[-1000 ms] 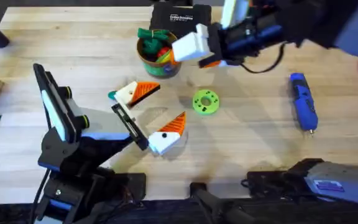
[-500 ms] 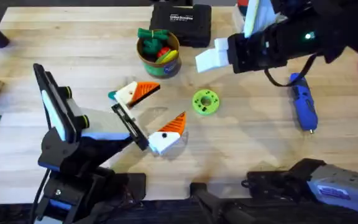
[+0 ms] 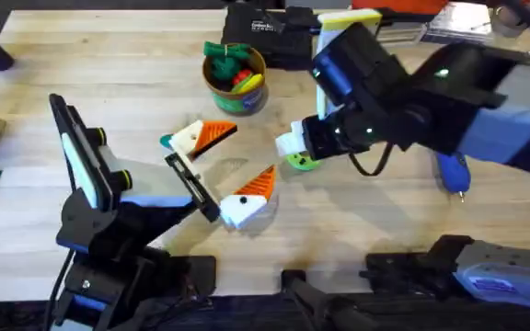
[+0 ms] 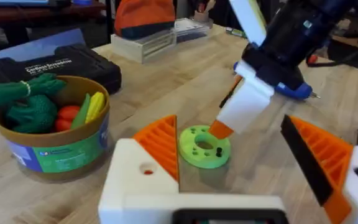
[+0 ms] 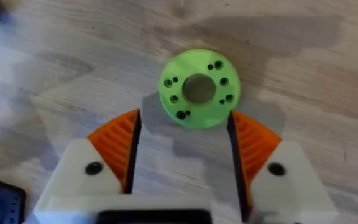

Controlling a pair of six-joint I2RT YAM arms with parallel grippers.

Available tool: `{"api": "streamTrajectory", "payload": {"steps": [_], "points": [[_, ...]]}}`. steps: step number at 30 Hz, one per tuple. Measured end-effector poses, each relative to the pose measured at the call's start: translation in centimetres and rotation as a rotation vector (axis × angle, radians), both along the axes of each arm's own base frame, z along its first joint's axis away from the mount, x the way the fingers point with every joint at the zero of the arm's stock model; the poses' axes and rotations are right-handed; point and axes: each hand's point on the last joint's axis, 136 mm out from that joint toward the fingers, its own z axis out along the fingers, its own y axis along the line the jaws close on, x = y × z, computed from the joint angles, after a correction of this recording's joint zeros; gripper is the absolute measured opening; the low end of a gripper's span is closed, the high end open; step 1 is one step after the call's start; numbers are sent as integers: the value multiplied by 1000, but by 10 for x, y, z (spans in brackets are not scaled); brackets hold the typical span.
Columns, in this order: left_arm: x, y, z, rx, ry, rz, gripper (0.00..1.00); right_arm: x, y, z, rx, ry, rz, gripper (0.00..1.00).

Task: Pick up the gripper from the table and insert it into the empty holder that is missing its gripper. Then pick up a screw, insert it into the mounting hole, and use the screwdriver to tighten it. Finally, clean up the table by picking up the vegetable and placing it into the bucket.

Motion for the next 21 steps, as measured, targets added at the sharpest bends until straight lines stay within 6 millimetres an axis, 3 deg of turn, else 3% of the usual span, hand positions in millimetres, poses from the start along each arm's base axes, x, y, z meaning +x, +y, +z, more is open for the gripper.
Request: {"api": "streamTrajectory", "payload": {"steps": [3,6,10,21], "points": [[0,0,0,0,0,0,985,-3,3,-14,-33,34,8,672],[0,0,0,0,0,0,985,-7,6,-27,-63,67,12,458],[0,0,0,0,0,0,985,-11,9,-35,-80,87,22,377],[0,0,0,0,0,0,985,-13,9,-47,-107,115,24,372]]}}
